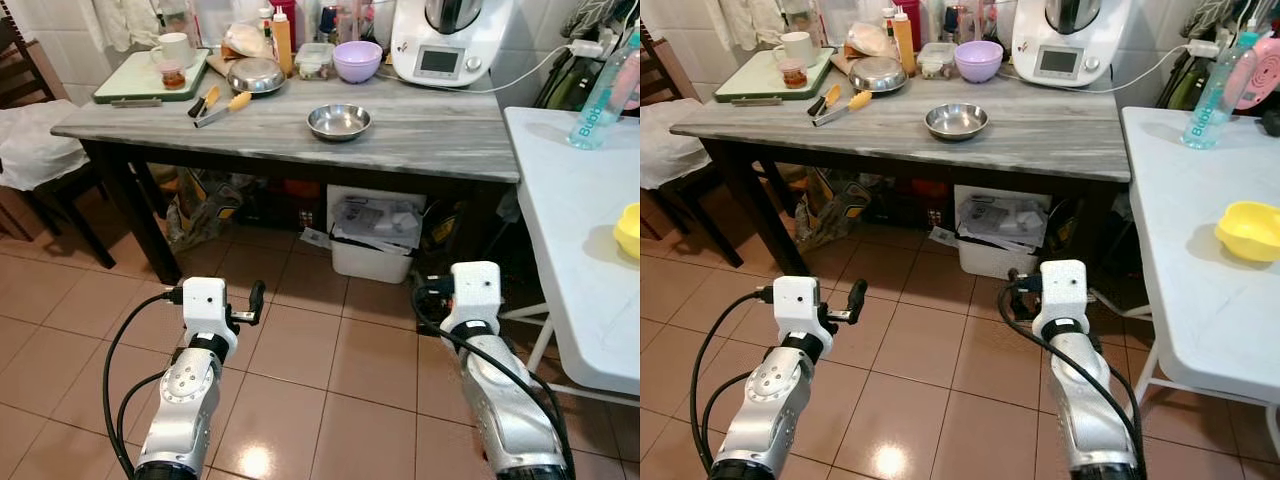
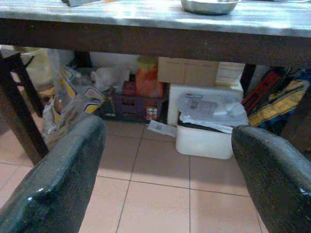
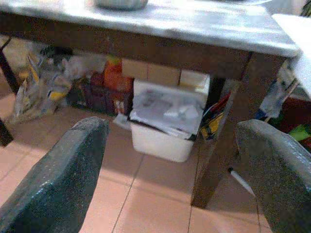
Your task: Setting the table
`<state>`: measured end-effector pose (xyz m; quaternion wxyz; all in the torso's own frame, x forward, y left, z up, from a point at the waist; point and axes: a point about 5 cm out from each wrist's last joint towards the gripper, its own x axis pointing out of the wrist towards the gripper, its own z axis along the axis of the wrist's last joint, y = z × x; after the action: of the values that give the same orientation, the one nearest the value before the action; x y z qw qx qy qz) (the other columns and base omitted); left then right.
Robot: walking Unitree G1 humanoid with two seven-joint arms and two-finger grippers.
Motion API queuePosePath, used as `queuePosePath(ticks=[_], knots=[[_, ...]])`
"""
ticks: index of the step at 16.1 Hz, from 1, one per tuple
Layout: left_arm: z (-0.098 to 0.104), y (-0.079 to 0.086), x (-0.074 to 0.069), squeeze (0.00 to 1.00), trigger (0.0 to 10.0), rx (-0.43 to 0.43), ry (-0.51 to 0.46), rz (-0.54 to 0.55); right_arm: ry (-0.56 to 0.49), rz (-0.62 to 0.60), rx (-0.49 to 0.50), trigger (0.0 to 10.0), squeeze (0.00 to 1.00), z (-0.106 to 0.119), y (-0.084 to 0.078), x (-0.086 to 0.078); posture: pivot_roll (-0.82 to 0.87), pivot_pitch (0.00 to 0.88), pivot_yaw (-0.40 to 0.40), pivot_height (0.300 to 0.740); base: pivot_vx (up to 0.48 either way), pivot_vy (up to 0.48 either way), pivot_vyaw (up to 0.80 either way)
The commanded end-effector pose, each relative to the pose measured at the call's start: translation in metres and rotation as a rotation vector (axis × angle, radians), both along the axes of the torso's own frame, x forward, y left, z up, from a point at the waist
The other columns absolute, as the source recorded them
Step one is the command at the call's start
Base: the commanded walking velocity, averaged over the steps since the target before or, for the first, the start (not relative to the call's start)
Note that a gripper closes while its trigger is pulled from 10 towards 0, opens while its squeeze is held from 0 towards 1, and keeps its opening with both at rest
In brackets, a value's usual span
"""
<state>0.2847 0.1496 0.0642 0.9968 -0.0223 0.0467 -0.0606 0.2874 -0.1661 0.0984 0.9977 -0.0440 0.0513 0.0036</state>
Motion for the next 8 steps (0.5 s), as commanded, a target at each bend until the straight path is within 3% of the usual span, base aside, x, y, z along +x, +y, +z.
queuePosePath(ticks=[1,4,8], knots=[[0.005,-0.002,0.002,0.0,10.0,0.015,-0.023,-0.015,-0.045,-0.036,-0.041,10.0,0.0,0.008,-0.006,0.0,-0.04,0.036,0.043,0.74,0.0,0.0,0.0],[0.009,-0.008,0.003,0.0,10.0,-0.009,-0.048,-0.035,-0.132,-0.043,-0.128,10.0,0.0,0.023,-0.012,-0.002,-0.05,0.035,0.04,0.74,0.0,0.0,-0.36],[0.008,-0.002,-0.001,0.0,10.0,-0.009,-0.043,-0.028,-0.106,-0.066,-0.101,10.0,0.0,0.015,-0.019,-0.013,-0.05,0.036,0.041,0.74,0.0,0.0,-0.66]])
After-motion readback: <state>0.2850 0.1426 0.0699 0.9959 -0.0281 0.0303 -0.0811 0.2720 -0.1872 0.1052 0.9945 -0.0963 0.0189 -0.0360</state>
